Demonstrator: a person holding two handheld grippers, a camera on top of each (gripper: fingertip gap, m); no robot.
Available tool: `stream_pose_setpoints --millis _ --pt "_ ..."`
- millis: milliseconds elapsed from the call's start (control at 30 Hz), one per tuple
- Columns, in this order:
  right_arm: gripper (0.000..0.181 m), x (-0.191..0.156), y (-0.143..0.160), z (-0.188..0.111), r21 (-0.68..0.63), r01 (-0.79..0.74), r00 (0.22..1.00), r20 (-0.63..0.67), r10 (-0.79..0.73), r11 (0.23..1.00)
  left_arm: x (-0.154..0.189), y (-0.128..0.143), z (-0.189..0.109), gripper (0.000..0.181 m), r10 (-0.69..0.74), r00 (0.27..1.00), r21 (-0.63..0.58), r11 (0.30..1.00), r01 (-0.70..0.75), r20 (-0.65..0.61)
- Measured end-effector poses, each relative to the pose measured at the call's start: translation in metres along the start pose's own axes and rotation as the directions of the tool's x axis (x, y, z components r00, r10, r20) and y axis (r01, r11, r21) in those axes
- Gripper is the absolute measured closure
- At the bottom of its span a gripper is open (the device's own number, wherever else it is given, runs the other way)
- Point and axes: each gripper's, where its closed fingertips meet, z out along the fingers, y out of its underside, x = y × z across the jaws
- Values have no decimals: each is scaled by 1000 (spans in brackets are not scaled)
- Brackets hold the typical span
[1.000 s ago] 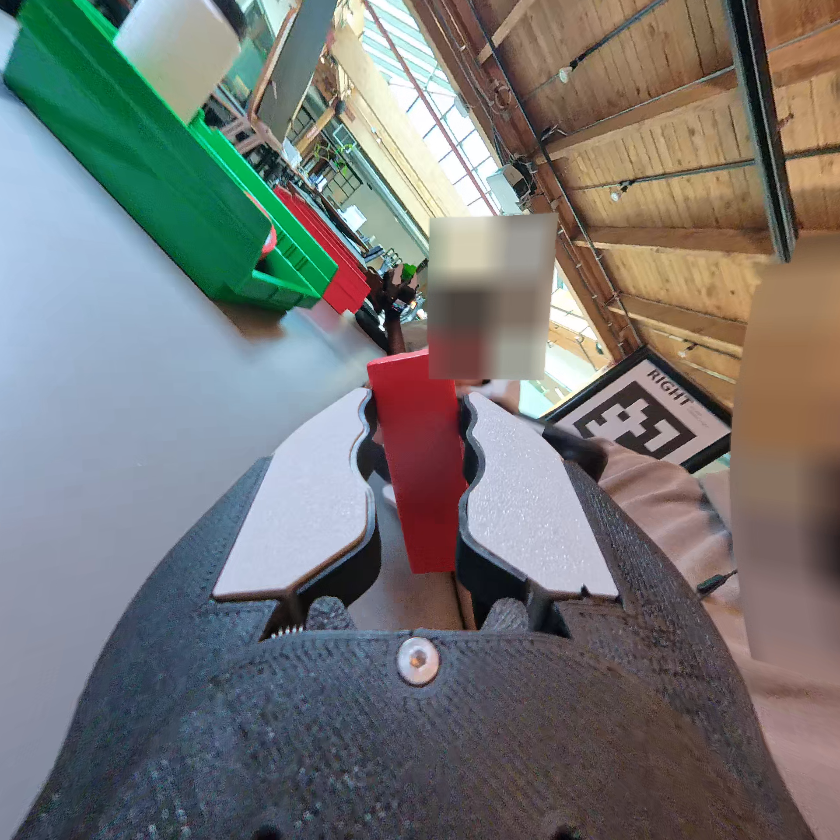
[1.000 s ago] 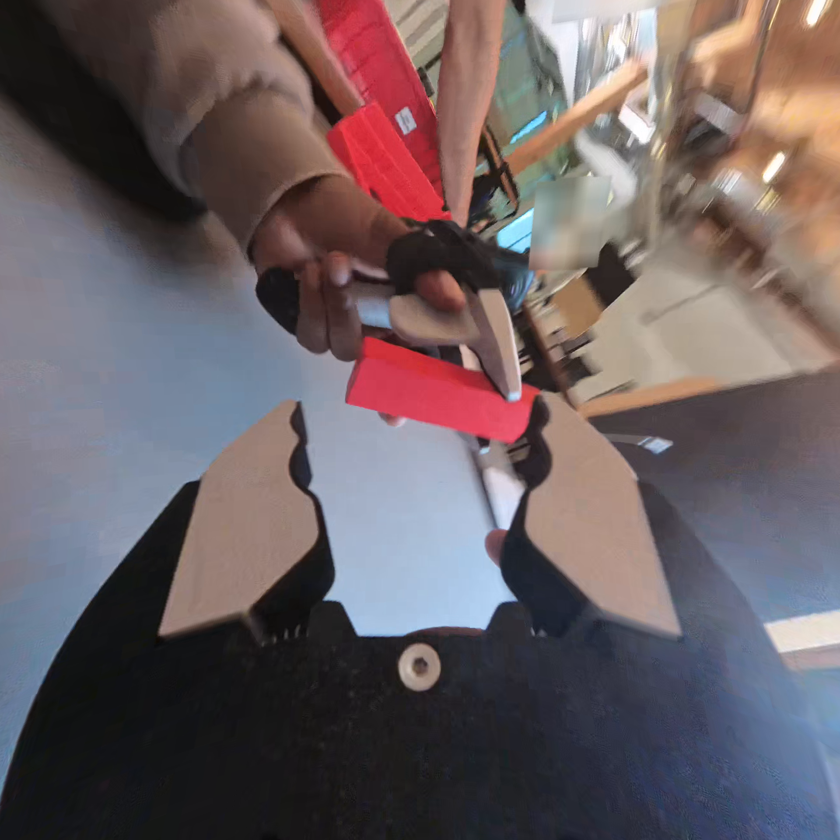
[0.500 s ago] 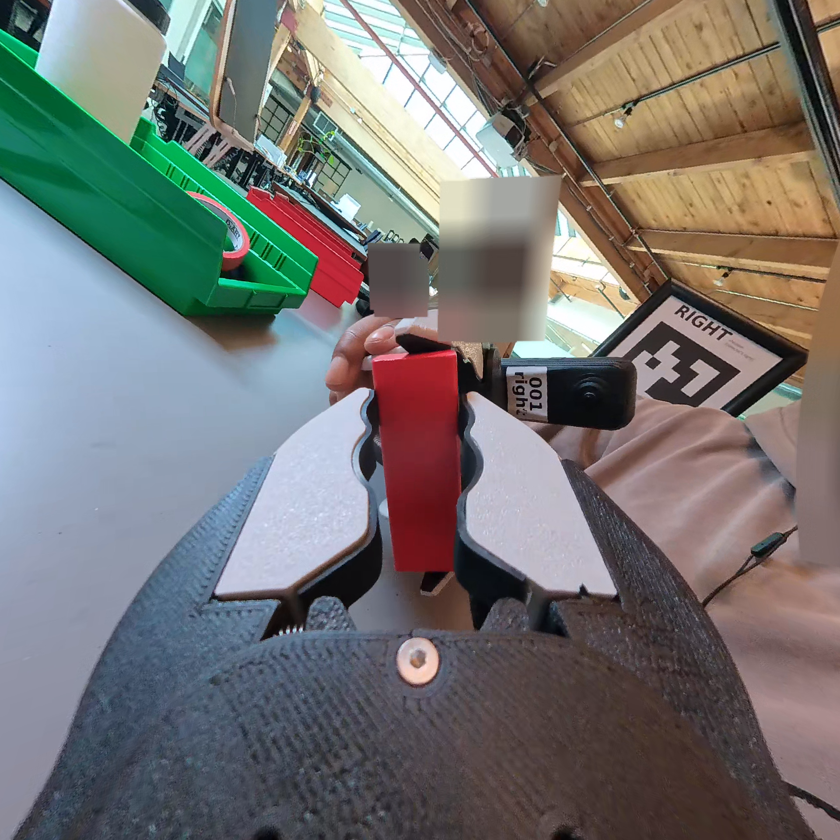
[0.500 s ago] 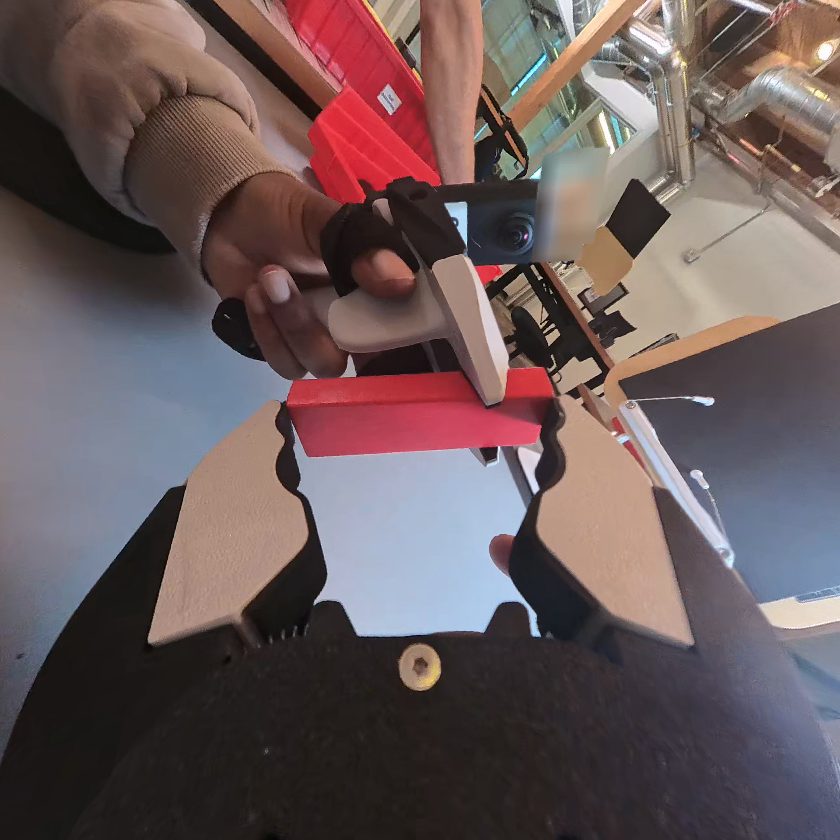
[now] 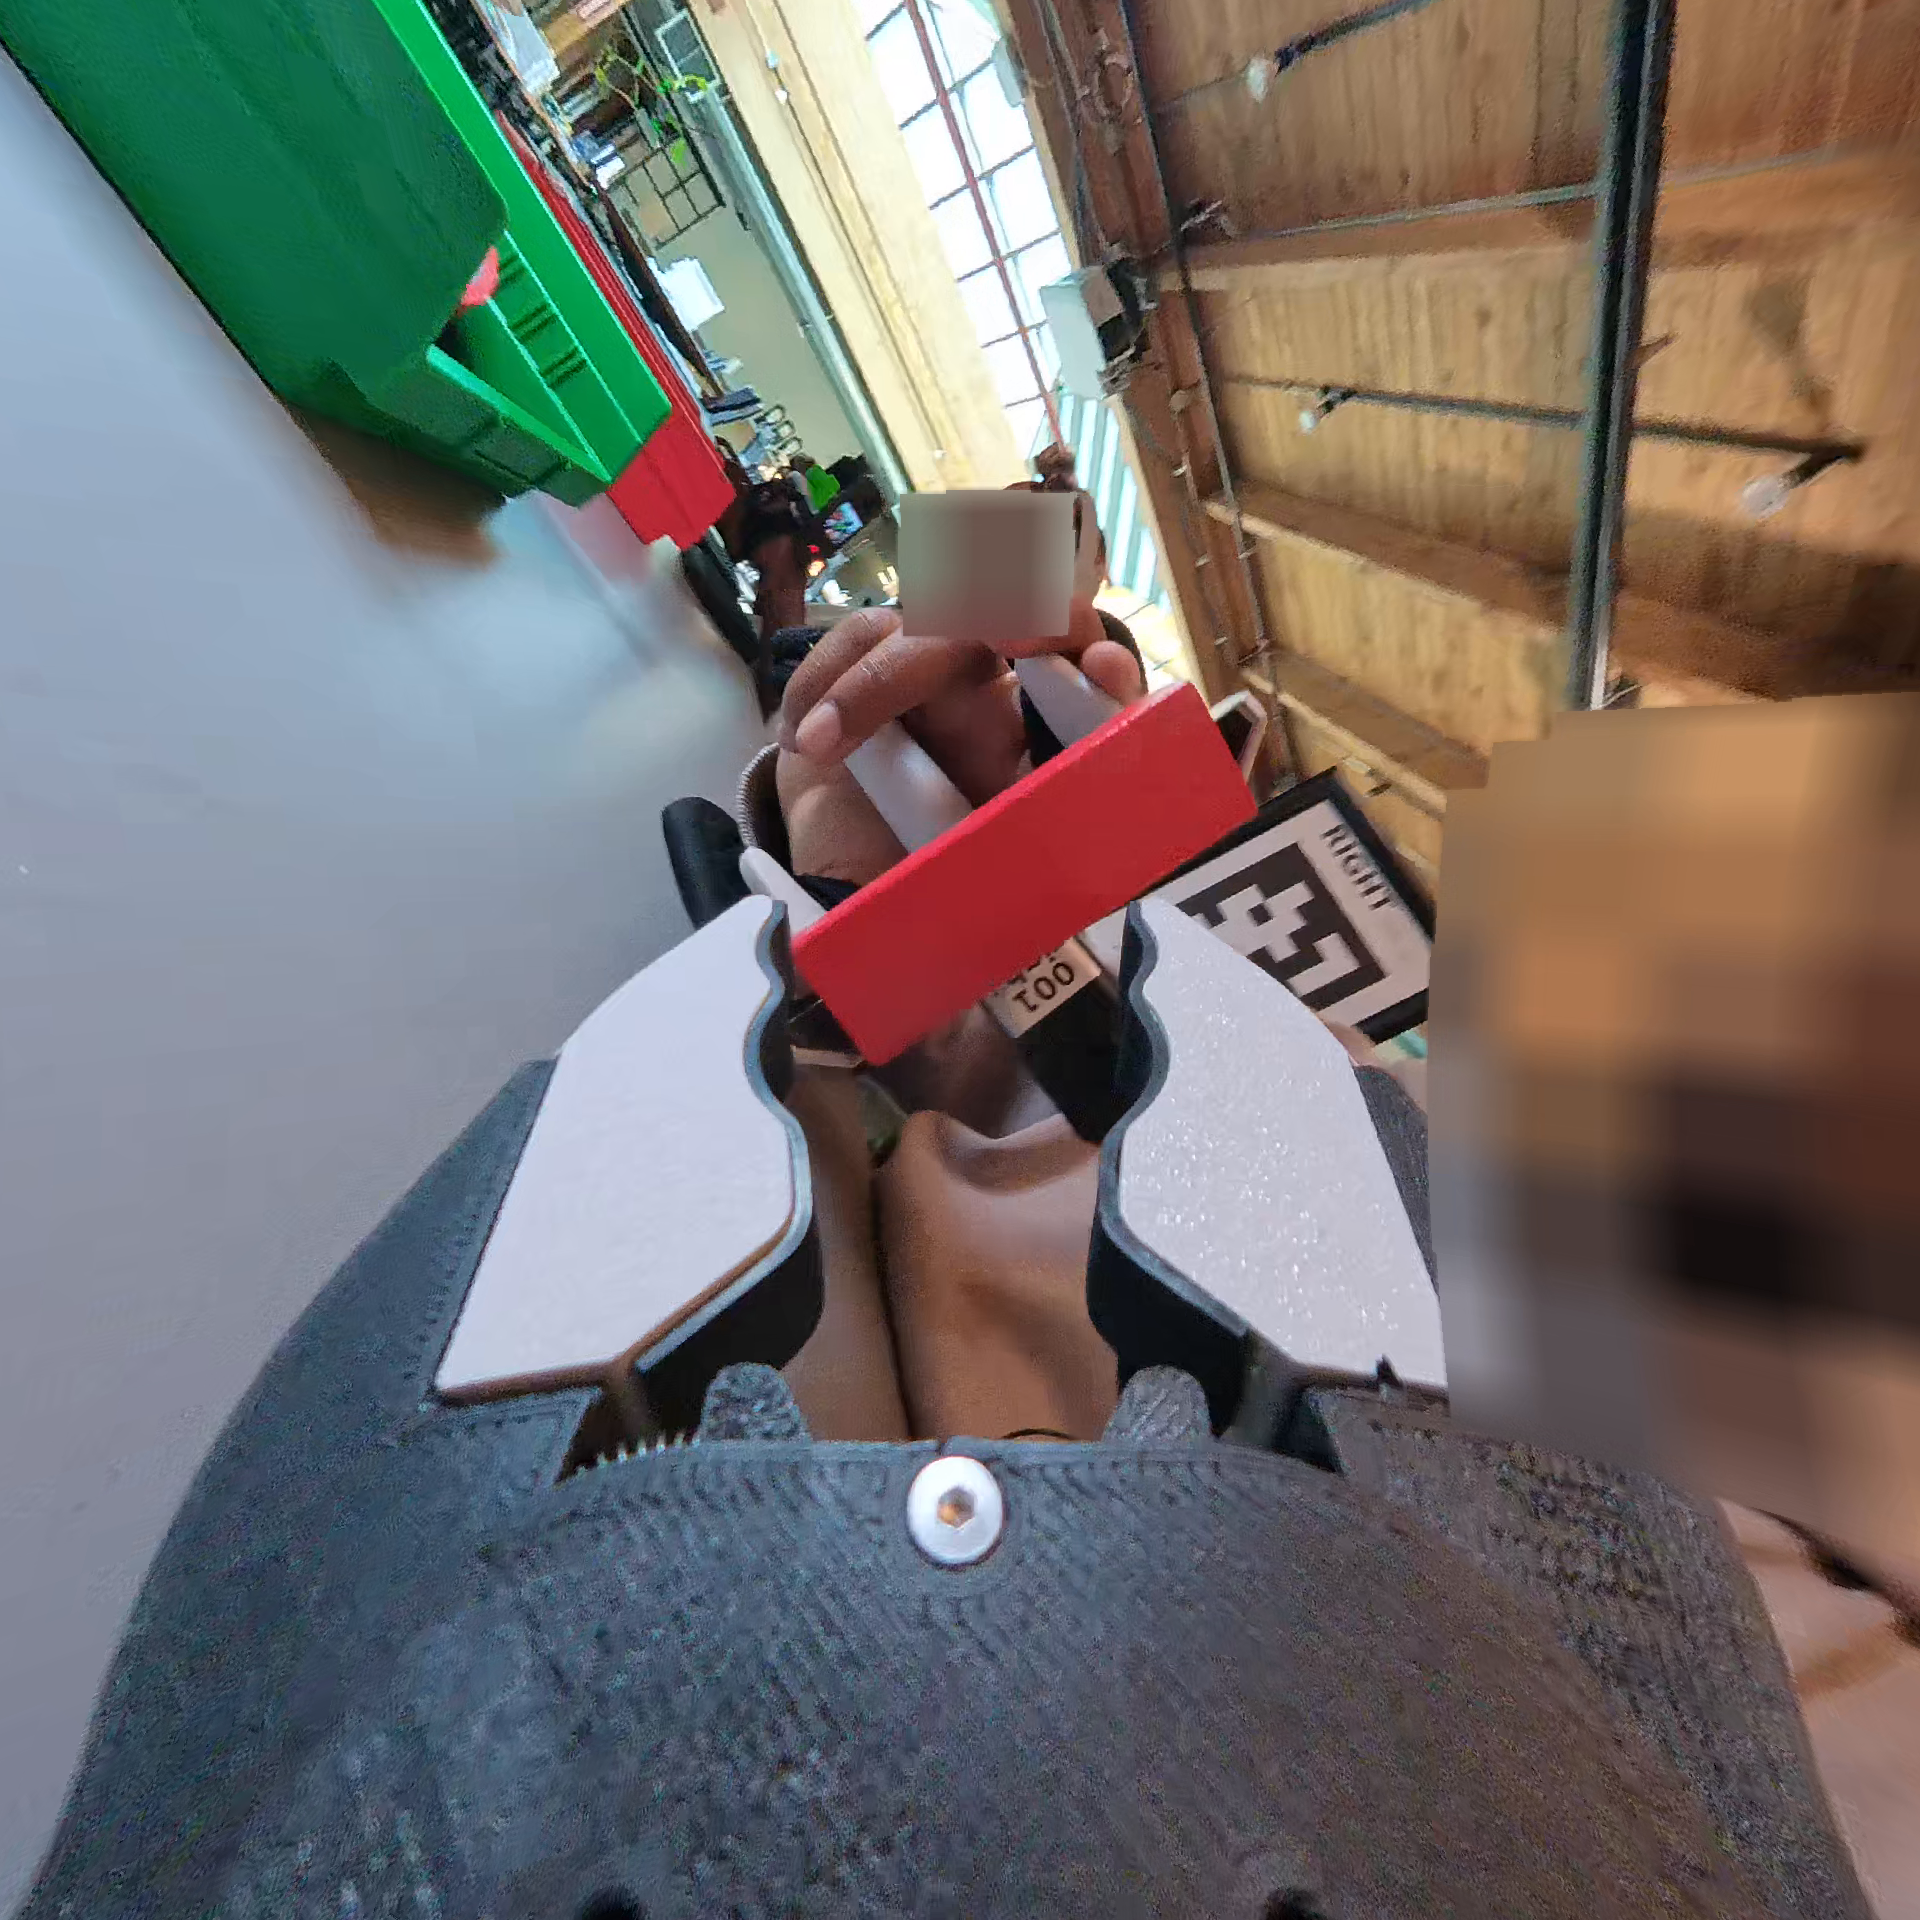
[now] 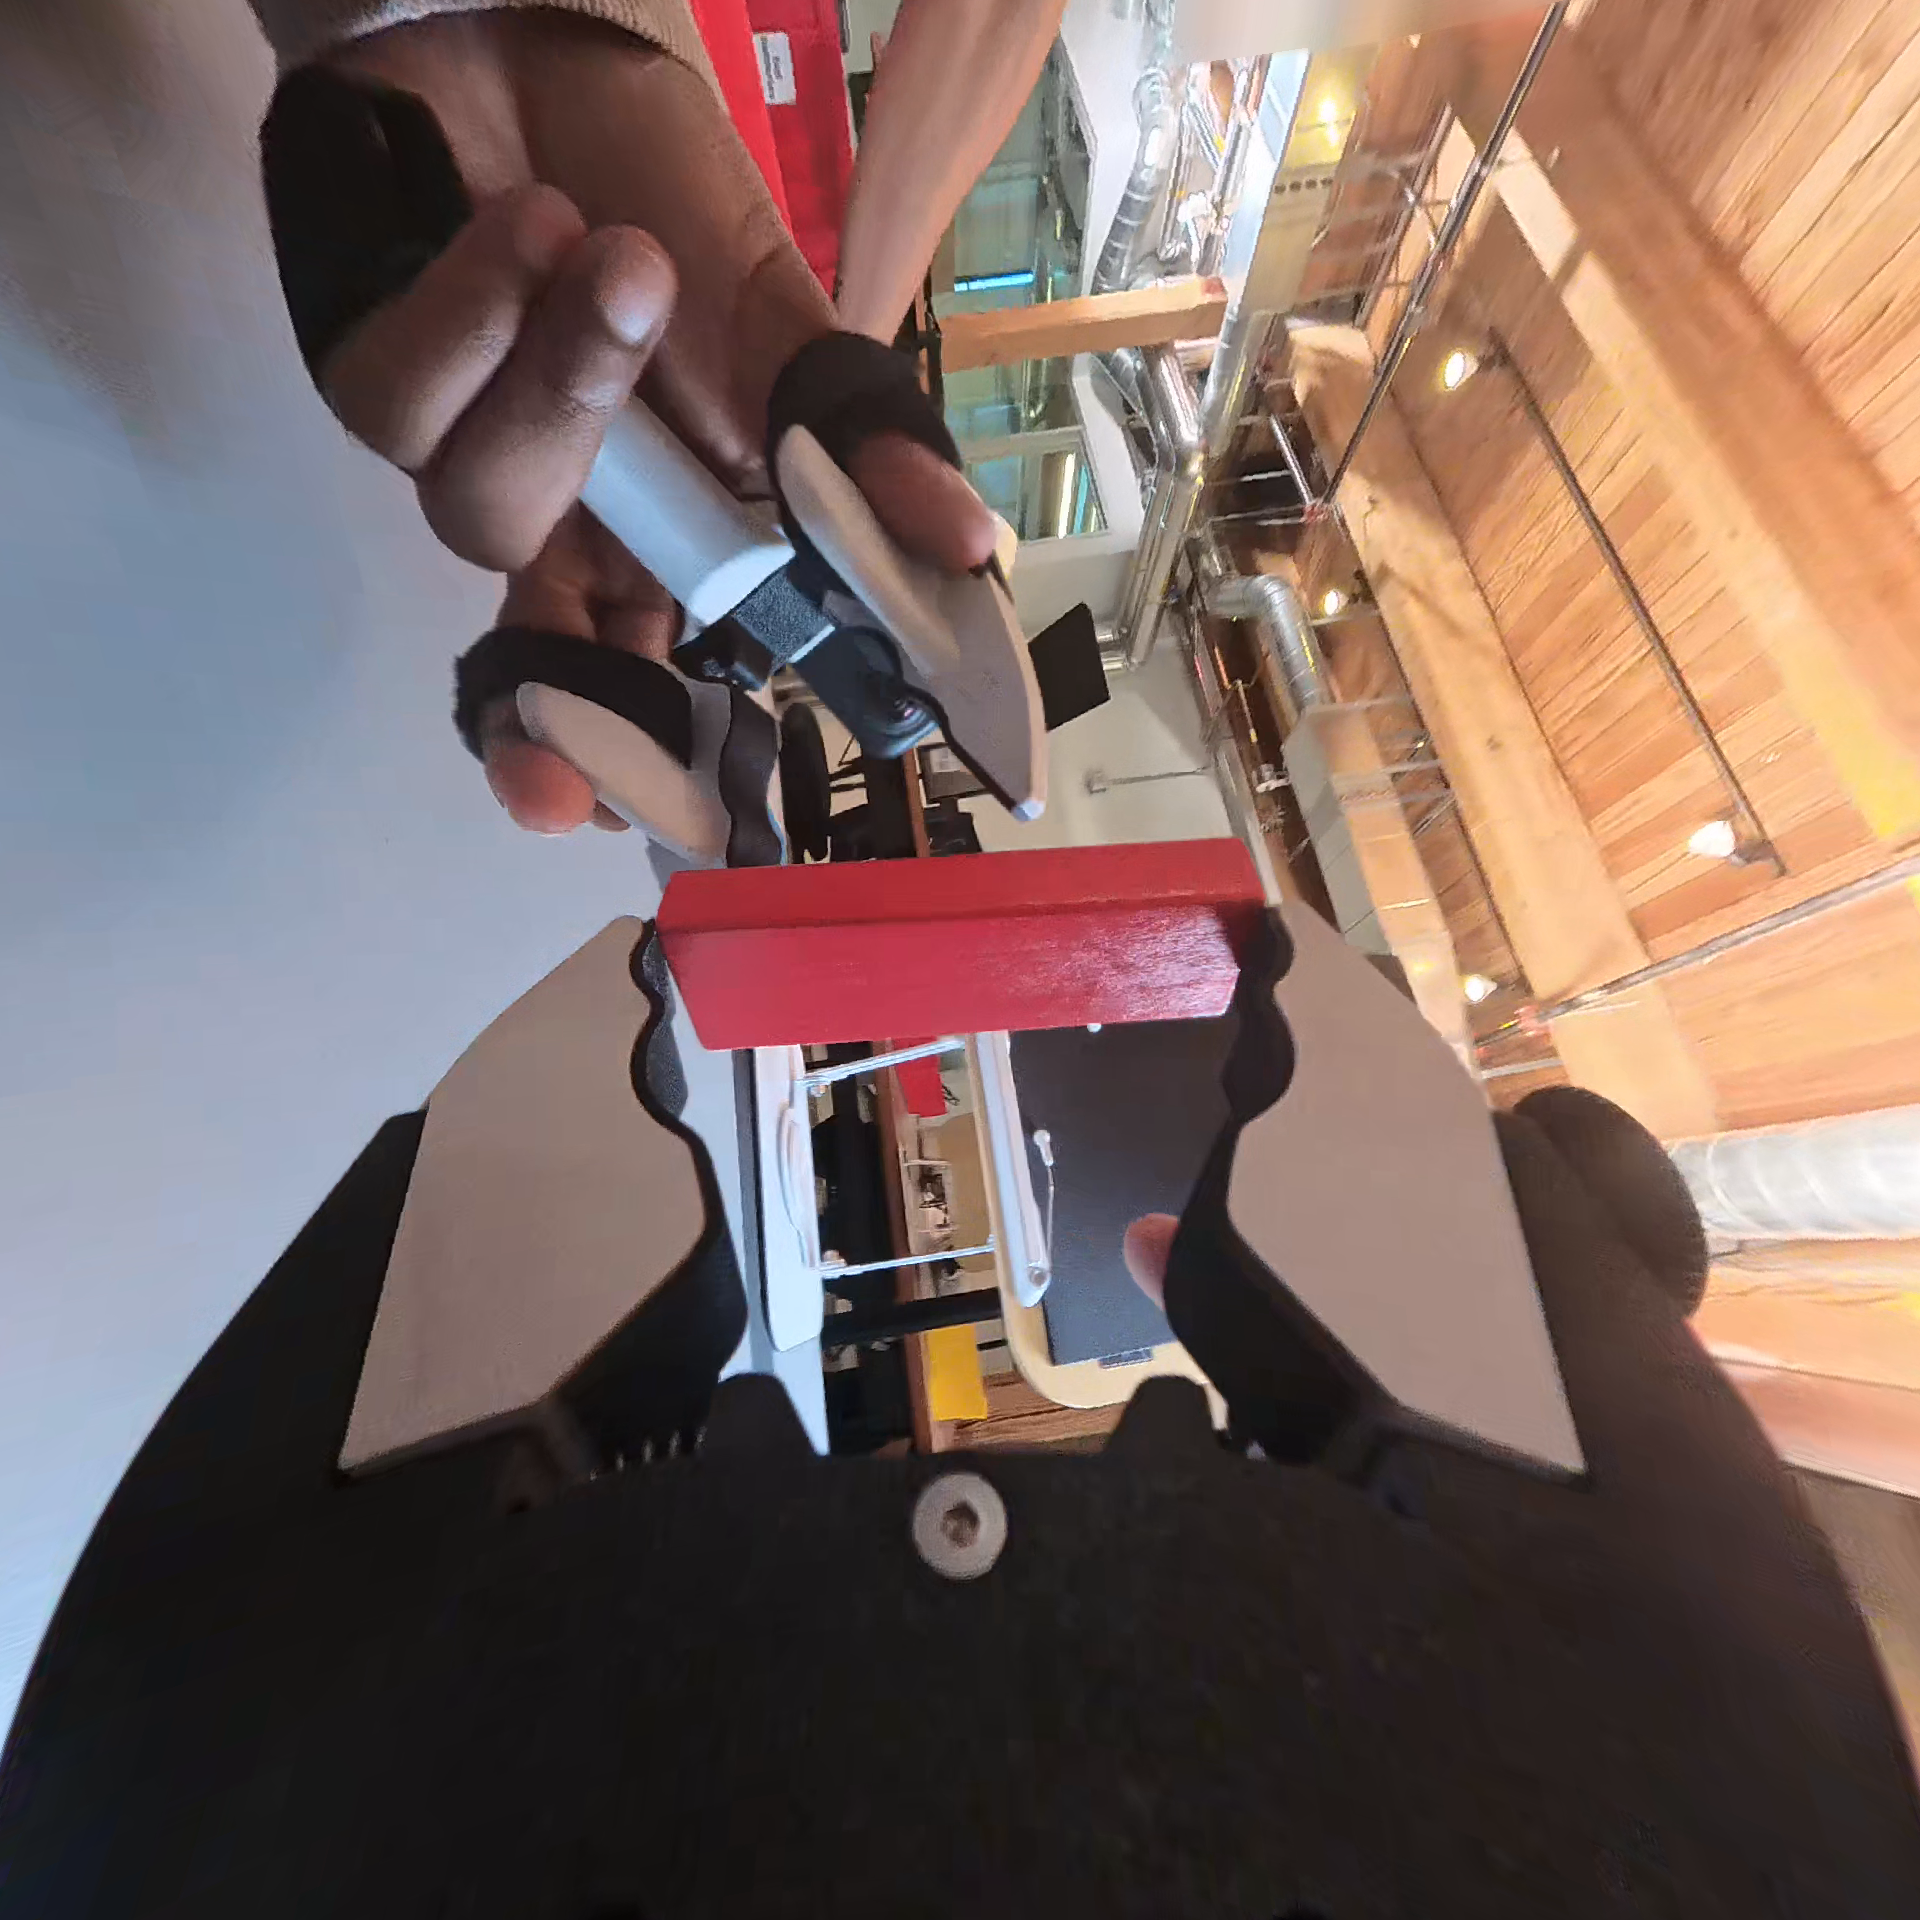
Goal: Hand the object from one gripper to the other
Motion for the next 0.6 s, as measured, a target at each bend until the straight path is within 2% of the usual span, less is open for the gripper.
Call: stream_pose_setpoints --millis 67,100,200,300,367,500,600 --pt "77 -4 -2 0 2 36 999 6 -36 999 -4 3 1 121 -38 999 -8 999 38 0" --pt "77 -5 -2 1 4 39 999 11 -39 999 -5 4 1 120 -12 1000 -17 1000 12 7" --pt "77 -8 -2 1 8 1 1000 26 -1 1000 -2 4 1 119 202 977 -54 979 -198 73" --pt "77 -8 -1 1 9 -48 998 41 48 999 4 6 2 113 466 874 -128 883 -451 138" --pt "77 -11 -5 2 20 -91 994 68 90 996 8 8 5 116 573 806 -163 818 -551 151" --pt "77 -18 -19 3 58 -192 975 124 183 980 3 23 10 146 711 688 -280 696 -661 147" --pt "78 -14 -18 3 44 -316 939 155 306 948 2 20 7 147 796 579 -328 602 -728 176"
